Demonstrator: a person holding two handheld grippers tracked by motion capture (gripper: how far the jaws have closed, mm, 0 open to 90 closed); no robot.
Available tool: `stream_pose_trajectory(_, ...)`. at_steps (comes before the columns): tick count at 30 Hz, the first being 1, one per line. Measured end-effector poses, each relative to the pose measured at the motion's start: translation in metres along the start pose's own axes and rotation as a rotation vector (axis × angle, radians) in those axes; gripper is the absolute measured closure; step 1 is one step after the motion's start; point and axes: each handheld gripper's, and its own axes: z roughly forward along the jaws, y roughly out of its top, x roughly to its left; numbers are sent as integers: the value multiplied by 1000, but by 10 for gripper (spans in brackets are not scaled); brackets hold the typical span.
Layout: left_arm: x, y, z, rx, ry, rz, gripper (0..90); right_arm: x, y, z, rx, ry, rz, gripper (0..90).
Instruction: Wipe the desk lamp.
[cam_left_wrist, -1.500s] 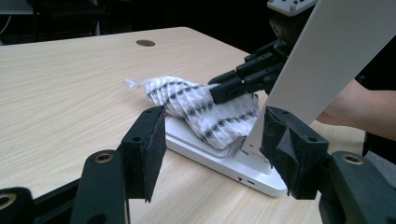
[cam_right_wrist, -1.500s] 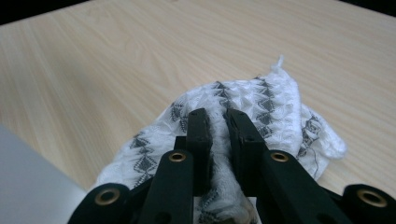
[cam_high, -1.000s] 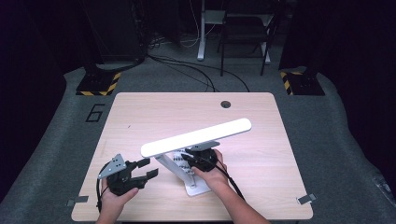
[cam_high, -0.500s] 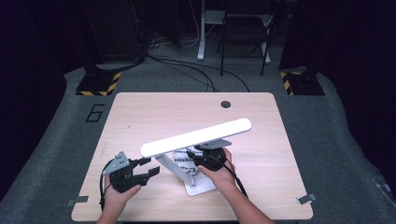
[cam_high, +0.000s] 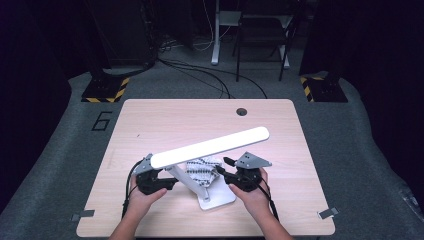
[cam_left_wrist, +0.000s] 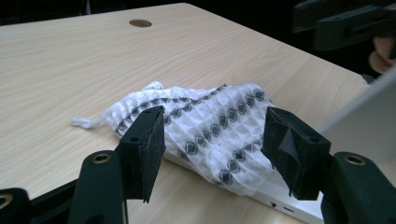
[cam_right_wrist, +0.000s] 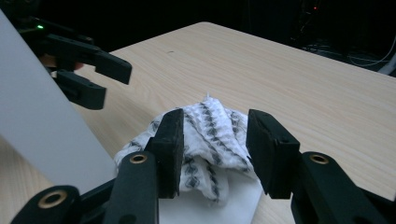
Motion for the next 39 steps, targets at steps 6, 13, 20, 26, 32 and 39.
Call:
stream_pose_trajectory(6, 3, 4, 19, 18, -22, -22, 387, -3, -5, -18, -5, -27, 16, 567)
stream_pose_trajectory(13, 8, 1, 38, 64, -23, -8, 386, -9, -14, -35, -5, -73, 43, 568)
stream_pose_trajectory(20, 11, -4, 53, 97, -44, -6, 328, -12, -20, -45, -14, -96, 71, 568)
stream_pose_trajectory(26, 11, -5, 60, 86, -22, -4, 294, -14, -24, -53, -18, -110, 91, 568)
stream_pose_trajectory(32, 13, -7, 69, 133, -37, -7, 292, -15, -27, -57, -16, -118, 98, 566)
stream_pose_trajectory(39, 16, -7, 71, 158, -17, -20, 462, -16, -31, -62, -21, -129, 106, 566)
